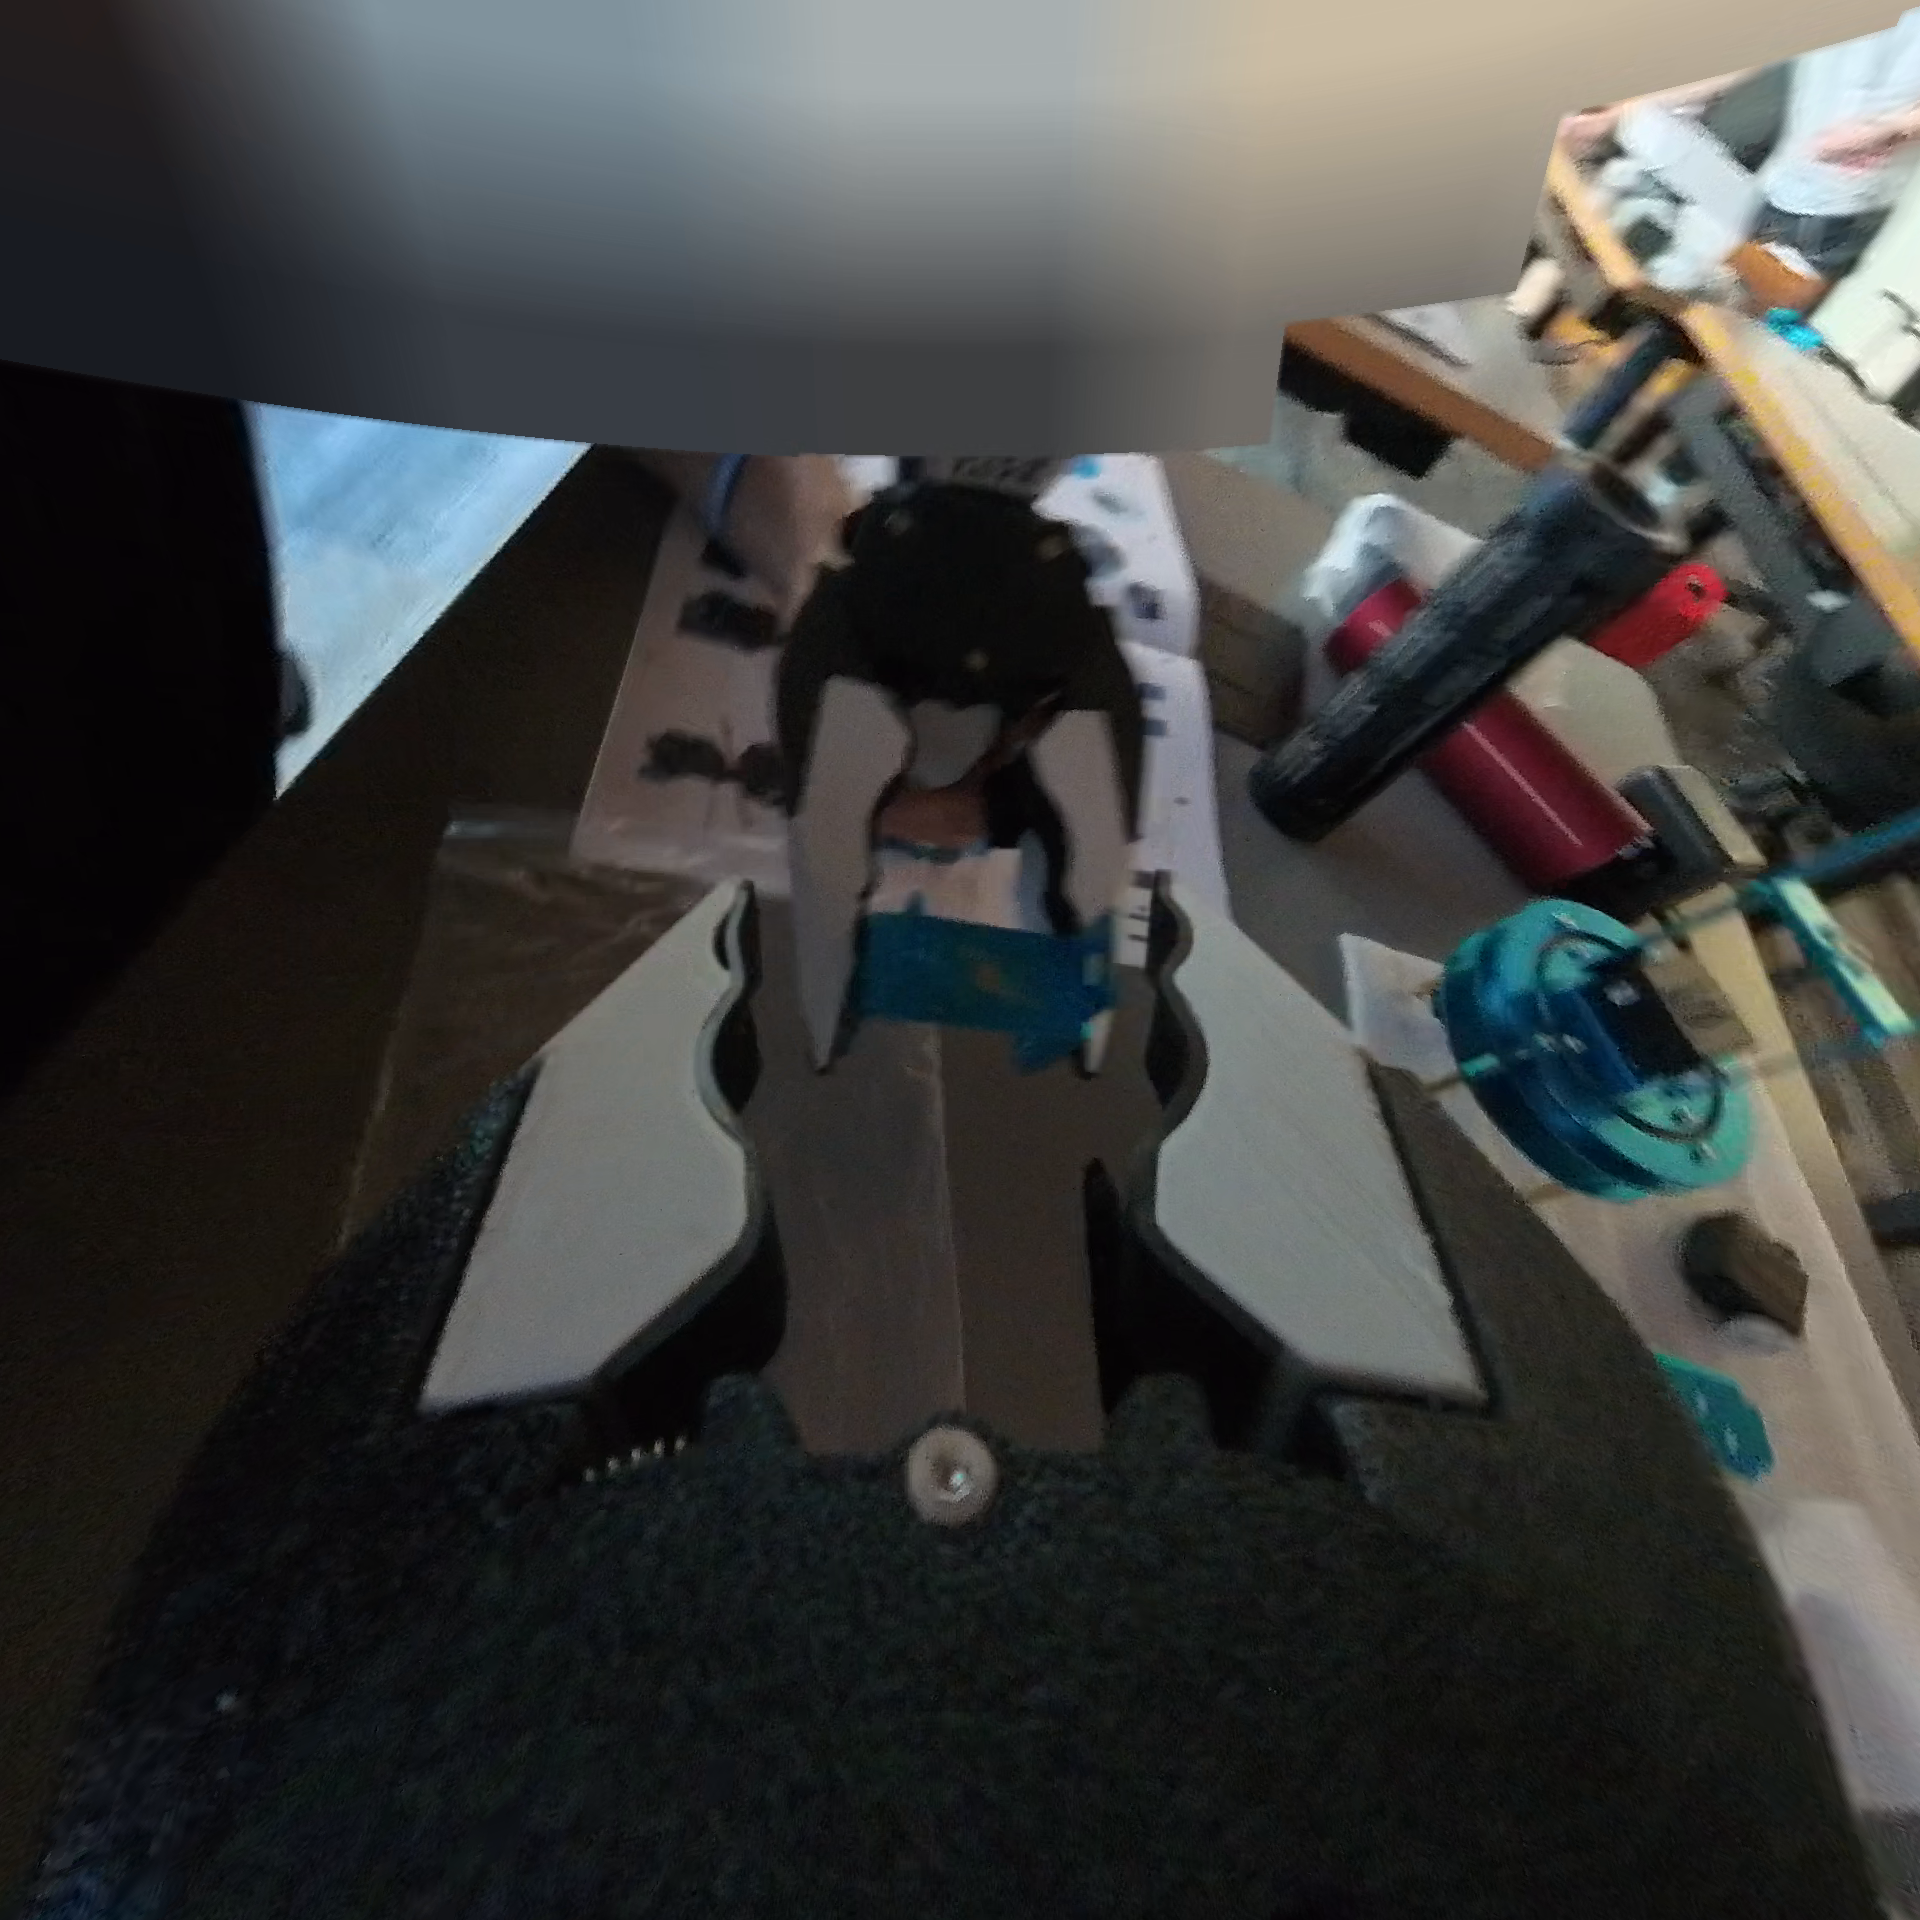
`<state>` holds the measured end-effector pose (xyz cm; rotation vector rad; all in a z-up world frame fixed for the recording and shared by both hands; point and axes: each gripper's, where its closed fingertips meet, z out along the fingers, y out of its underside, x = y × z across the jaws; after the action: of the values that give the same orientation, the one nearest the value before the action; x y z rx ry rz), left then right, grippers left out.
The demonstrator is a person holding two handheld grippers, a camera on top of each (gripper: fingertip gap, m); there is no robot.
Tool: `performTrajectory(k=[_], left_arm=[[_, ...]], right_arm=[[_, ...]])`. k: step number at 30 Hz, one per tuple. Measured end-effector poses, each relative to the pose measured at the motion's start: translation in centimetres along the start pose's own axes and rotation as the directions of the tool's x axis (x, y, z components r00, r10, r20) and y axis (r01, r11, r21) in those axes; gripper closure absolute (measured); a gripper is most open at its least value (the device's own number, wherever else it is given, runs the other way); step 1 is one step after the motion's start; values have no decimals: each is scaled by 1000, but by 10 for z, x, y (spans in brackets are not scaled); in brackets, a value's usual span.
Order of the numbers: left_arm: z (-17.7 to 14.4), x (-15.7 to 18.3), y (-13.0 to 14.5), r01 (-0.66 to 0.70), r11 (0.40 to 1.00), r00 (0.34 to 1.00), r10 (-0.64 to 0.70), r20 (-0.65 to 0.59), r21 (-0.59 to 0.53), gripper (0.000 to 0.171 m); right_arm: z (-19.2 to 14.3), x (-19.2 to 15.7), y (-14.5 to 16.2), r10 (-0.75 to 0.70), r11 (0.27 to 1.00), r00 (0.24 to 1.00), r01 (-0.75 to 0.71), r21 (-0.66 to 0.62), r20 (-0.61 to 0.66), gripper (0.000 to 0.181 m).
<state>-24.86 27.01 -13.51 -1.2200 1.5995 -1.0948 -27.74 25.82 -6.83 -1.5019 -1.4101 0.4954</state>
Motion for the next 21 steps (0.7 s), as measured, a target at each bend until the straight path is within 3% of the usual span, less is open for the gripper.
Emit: performTrajectory(k=[2,6,12,21], left_arm=[[1,1,1,-7,1000,1000,7,-2,-2,106],[1,2,0,-3,1000,1000,3,-6,2,106],[0,5,-2,-13,1000,1000,13,-14,4,106],[1,6,1,-28,1000,999,28,-17,-2,106]], right_arm=[[1,15,4,118,993,992,-118,7,-33,105],[10,6,14,260,966,961,-260,-13,89,116],[16,6,21,212,977,975,-210,-47,61,133],[16,3,23,193,980,979,-189,-62,61,133]])
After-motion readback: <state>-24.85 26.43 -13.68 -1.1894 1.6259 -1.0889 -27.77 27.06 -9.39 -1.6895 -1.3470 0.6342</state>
